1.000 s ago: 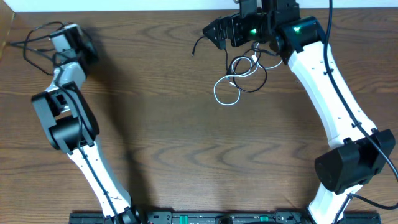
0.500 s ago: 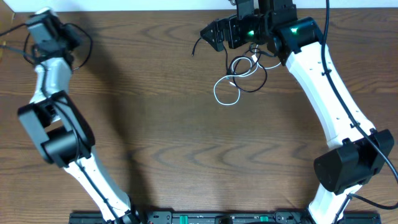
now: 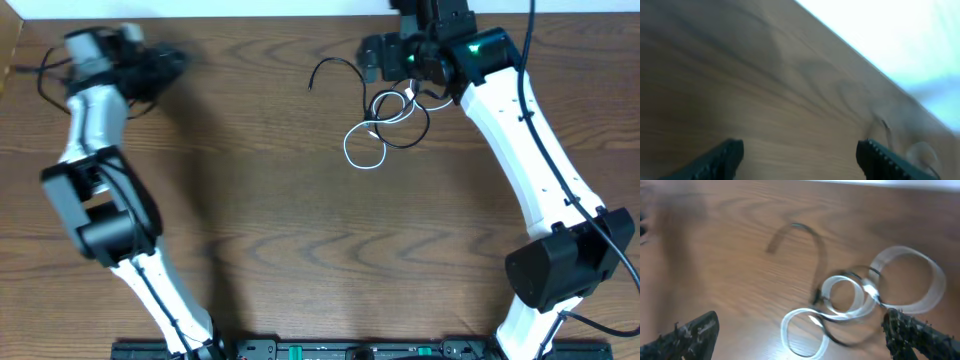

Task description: Untangle cables

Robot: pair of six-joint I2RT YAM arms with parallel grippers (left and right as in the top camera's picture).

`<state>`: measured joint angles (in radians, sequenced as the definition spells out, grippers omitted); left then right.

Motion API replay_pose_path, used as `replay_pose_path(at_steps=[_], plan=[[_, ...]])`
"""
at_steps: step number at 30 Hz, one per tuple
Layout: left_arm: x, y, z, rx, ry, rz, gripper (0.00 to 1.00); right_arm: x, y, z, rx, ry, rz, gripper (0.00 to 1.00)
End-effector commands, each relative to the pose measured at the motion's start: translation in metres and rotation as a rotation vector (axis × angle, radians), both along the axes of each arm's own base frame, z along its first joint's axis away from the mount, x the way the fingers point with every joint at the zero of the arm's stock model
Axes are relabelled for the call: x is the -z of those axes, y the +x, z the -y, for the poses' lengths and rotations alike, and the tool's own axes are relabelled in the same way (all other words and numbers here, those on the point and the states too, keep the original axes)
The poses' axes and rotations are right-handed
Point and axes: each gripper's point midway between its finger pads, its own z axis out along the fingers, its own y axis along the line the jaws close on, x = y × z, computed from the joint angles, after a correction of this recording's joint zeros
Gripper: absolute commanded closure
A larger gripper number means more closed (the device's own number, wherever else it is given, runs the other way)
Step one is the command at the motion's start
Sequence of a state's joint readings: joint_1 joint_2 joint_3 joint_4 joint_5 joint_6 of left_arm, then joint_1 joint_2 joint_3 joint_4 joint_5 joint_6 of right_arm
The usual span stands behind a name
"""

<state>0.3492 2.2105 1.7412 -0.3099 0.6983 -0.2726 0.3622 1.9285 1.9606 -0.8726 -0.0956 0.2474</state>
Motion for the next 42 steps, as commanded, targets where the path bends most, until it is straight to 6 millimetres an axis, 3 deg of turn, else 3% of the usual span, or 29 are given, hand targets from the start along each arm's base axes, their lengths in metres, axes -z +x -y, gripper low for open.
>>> replay_pose_path(at_steps=[1,5,11,15,19,26,31,34,39,42], plan=[[-0.003,-0.003,0.109,0.301,0.009,0.033,0.22,0.005,0.013,0.086,0.383,-0.058,-0.040,0.01],[0.002,-0.019,0.196,0.555,0.092,0.083,0.23,0.017,0.007,0.151,0.533,-0.065,-0.127,0.01],[0.004,-0.049,0.305,0.761,0.117,0.103,0.22,0.034,-0.020,0.232,0.697,-0.100,-0.265,0.01],[0.010,-0.065,0.344,0.818,0.171,0.095,0.22,0.039,-0.034,0.266,0.770,-0.103,-0.316,0.01],[0.016,-0.075,0.370,0.849,0.247,0.101,0.23,0.040,-0.040,0.284,0.809,-0.099,-0.329,0.01],[0.022,-0.083,0.405,0.884,0.412,0.164,0.27,0.039,-0.038,0.285,0.812,-0.097,-0.320,0.01],[0.010,-0.075,0.430,0.860,0.475,0.274,0.27,0.038,-0.036,0.283,0.808,-0.095,-0.314,0.01],[0.004,-0.070,0.440,0.848,0.484,0.327,0.28,0.039,-0.038,0.282,0.806,-0.098,-0.324,0.01],[0.027,-0.073,0.443,0.862,0.483,0.294,0.32,0.041,-0.042,0.282,0.805,-0.103,-0.339,0.01],[0.030,-0.075,0.443,0.867,0.484,0.283,0.35,0.041,-0.042,0.280,0.801,-0.103,-0.340,0.01]])
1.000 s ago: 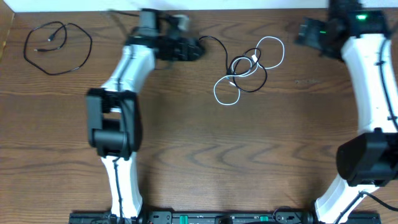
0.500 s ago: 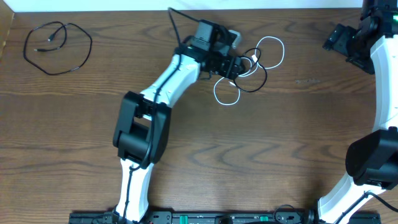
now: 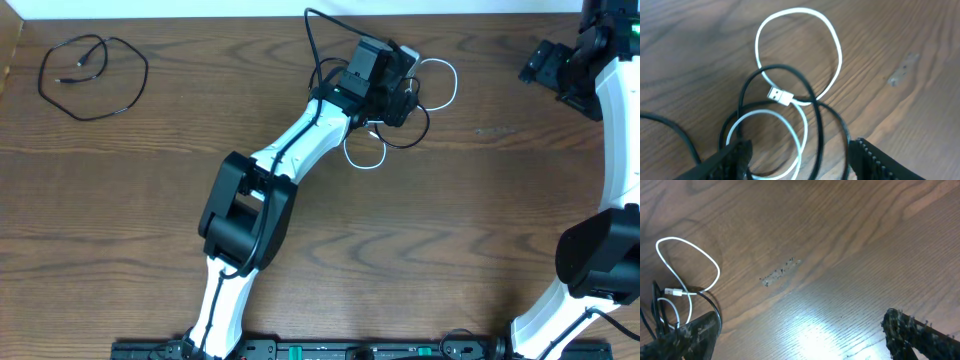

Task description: Untangle cables

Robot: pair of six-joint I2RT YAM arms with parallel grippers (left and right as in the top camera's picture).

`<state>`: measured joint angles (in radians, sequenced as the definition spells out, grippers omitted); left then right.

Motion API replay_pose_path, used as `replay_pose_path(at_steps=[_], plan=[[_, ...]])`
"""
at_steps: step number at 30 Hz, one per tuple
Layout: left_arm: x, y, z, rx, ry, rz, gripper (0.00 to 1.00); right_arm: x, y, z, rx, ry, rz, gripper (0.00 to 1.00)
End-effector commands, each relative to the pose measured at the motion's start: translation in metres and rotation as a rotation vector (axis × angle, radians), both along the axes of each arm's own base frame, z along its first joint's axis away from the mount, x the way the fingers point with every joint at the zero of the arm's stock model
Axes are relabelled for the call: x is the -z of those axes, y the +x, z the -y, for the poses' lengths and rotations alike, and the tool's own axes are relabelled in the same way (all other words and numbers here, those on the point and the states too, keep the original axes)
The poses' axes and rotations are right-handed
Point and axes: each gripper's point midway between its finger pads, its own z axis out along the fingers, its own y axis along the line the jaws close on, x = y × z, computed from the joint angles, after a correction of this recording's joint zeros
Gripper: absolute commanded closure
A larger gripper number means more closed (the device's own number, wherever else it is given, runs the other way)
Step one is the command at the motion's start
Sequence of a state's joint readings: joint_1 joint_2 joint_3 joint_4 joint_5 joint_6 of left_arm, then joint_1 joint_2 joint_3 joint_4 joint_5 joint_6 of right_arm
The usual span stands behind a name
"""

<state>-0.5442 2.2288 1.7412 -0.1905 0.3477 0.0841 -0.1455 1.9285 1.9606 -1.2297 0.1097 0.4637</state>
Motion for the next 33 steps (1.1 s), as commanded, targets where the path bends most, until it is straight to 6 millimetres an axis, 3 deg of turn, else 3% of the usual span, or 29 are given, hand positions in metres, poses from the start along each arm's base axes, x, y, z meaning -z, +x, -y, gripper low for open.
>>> replay_pose_path(at_steps=[1,14,16,17,21,23,27,30,33], plan=[[0.020,0.000,-0.003,-0.007,0.035,-0.020,0.36,-0.004,0.001,-0.003,0.002,-0.004,0.011,0.01],[0.047,-0.014,0.010,0.026,0.061,-0.064,0.36,-0.004,0.002,-0.011,-0.016,0.027,0.015,0.01],[0.048,-0.014,0.010,0.026,0.062,-0.065,0.42,-0.004,0.002,-0.011,-0.016,0.027,0.015,0.01],[0.048,-0.013,0.010,0.025,0.060,-0.062,0.51,-0.004,0.002,-0.012,-0.016,0.027,0.015,0.01],[0.047,-0.012,0.010,0.023,0.057,-0.057,0.58,-0.004,0.002,-0.012,-0.016,0.027,0.013,0.01],[0.044,-0.011,0.010,0.023,0.055,-0.054,0.67,-0.004,0.001,-0.012,-0.016,0.027,0.012,0.01],[0.032,-0.010,0.010,0.022,0.043,-0.035,0.92,-0.004,0.001,-0.012,-0.016,0.027,0.012,0.01],[0.013,-0.009,0.011,0.022,0.025,-0.008,0.92,-0.004,0.001,-0.012,-0.016,0.027,0.012,0.01],[-0.024,-0.007,0.012,0.014,-0.016,0.043,0.93,-0.004,0.002,-0.012,-0.016,0.027,0.013,0.01]])
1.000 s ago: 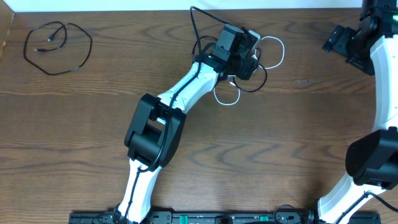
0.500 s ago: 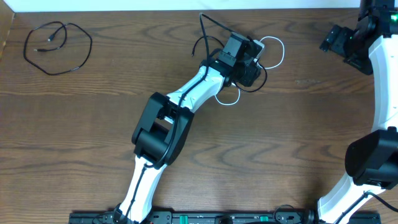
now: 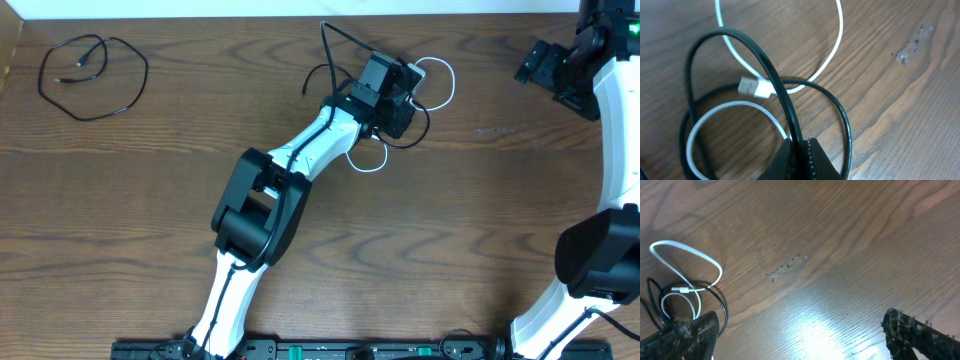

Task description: Untangle cables

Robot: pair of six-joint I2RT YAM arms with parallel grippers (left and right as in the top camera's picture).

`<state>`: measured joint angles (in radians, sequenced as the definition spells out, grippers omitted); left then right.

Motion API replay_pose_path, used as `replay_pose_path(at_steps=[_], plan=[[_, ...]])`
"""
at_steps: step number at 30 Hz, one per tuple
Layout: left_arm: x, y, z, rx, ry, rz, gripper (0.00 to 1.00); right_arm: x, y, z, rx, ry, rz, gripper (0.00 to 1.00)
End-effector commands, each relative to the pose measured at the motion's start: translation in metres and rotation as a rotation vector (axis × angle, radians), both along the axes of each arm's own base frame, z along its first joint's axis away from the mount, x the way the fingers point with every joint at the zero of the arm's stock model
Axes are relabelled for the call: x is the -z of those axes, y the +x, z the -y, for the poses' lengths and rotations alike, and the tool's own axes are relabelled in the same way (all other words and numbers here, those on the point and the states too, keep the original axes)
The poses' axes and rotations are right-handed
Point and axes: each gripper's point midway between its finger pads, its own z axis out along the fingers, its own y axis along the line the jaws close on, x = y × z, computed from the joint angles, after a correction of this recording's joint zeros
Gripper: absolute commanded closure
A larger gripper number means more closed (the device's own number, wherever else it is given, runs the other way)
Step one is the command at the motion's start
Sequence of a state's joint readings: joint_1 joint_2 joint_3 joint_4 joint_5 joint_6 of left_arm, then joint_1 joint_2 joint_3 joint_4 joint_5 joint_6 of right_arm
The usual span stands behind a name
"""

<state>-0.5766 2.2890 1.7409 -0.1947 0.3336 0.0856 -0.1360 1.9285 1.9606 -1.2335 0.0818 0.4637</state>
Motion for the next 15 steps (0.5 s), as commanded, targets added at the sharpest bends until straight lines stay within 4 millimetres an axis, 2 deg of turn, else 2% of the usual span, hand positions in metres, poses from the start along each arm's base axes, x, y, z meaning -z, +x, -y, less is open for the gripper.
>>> replay_pose_path(at_steps=[1,3,7,8,10,12,14,15], plan=[[-0.078,0.007,0.000,-0.020,-0.088,0.112,0.93,-0.004,0.001,-0.003,0.003,0.001,0.013,0.01],[-0.110,0.009,-0.002,-0.049,-0.142,0.145,0.93,-0.005,0.001,-0.003,0.003,0.001,0.014,0.01],[-0.192,0.013,-0.015,-0.094,-0.263,0.262,0.93,-0.004,0.001,-0.003,0.004,0.001,0.013,0.01],[-0.218,0.010,-0.019,-0.084,-0.300,0.303,0.93,-0.004,0.001,-0.003,0.004,0.001,0.013,0.01],[-0.254,0.004,-0.026,-0.058,-0.360,0.359,0.93,-0.004,0.001,-0.003,0.004,0.001,0.013,0.01],[-0.292,-0.003,-0.036,-0.024,-0.424,0.421,0.92,-0.005,0.002,-0.003,0.004,0.000,0.017,0.01],[-0.344,-0.012,-0.056,-0.017,-0.518,0.497,0.93,-0.005,0.002,-0.003,0.003,0.000,0.019,0.01],[-0.356,-0.012,-0.064,-0.031,-0.540,0.516,0.93,-0.005,0.002,-0.003,0.003,0.000,0.019,0.01]])
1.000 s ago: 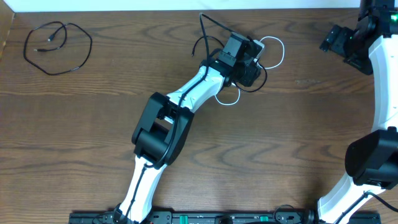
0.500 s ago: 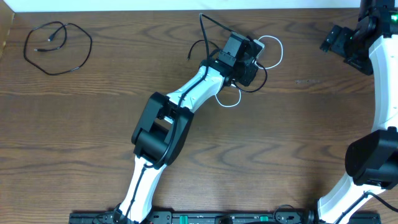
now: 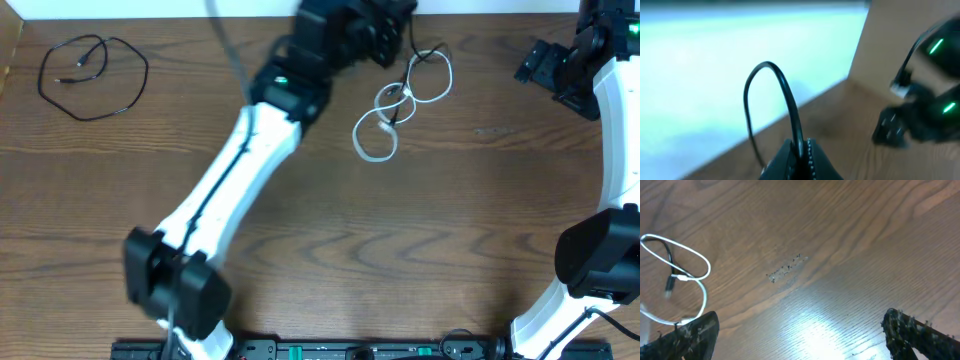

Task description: Untangle cables

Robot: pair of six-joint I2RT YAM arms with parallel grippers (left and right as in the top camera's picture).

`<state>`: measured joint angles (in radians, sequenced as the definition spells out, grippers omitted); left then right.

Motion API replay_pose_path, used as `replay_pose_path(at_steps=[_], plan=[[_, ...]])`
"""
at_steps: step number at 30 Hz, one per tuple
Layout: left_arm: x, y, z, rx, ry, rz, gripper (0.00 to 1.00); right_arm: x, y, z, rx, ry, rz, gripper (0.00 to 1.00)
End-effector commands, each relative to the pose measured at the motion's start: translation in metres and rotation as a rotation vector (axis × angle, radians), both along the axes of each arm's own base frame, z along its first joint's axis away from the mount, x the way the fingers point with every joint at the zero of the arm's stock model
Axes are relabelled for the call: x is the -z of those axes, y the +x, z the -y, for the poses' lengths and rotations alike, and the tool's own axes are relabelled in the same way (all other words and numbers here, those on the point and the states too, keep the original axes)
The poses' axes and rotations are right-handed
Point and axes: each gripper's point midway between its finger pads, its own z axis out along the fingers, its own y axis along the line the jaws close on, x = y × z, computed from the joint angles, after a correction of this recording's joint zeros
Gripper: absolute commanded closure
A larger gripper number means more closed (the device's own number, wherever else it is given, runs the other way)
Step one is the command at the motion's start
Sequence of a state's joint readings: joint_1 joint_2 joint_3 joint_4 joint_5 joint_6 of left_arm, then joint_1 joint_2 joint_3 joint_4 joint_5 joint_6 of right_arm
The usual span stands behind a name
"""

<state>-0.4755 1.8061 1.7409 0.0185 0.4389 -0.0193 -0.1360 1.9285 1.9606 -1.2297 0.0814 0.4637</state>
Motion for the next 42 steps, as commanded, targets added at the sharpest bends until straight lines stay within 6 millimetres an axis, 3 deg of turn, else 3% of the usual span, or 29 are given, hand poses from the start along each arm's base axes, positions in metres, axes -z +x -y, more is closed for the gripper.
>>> replay_pose_path(at_steps=[1,8,15,18,20,23,25,29,37,42], plan=[[-0.042,-0.008,-0.020,0.024,-0.099,0.040,0.92,-0.005,0.002,-0.003,0.004,0.000,0.016,0.01],[-0.107,-0.018,-0.052,-0.017,-0.190,0.210,0.93,-0.005,0.002,-0.002,0.004,0.000,0.019,0.01],[-0.189,-0.047,-0.080,0.014,-0.485,0.324,0.92,-0.005,0.003,-0.005,-0.003,0.015,0.021,0.01],[-0.193,-0.048,-0.082,0.022,-0.539,0.287,0.92,-0.005,0.005,-0.019,-0.067,0.075,0.028,0.01],[-0.190,-0.047,-0.082,0.025,-0.555,0.251,0.93,-0.008,0.012,-0.042,-0.223,0.156,0.064,0.01],[-0.189,-0.046,-0.081,0.030,-0.574,0.216,0.92,-0.028,0.021,-0.098,-0.601,0.316,0.203,0.01],[-0.189,-0.047,-0.080,0.038,-0.590,0.195,0.93,-0.048,0.019,-0.137,-0.829,0.431,0.321,0.01],[-0.183,-0.050,-0.067,0.056,-0.580,0.168,0.92,-0.084,0.006,-0.194,-1.123,0.585,0.508,0.01],[-0.178,-0.049,-0.064,0.050,-0.567,0.148,0.93,-0.100,-0.007,-0.270,-1.358,0.600,0.604,0.01],[-0.172,-0.046,-0.063,0.044,-0.557,0.123,0.92,-0.107,-0.002,-0.291,-1.408,0.552,0.656,0.01]])
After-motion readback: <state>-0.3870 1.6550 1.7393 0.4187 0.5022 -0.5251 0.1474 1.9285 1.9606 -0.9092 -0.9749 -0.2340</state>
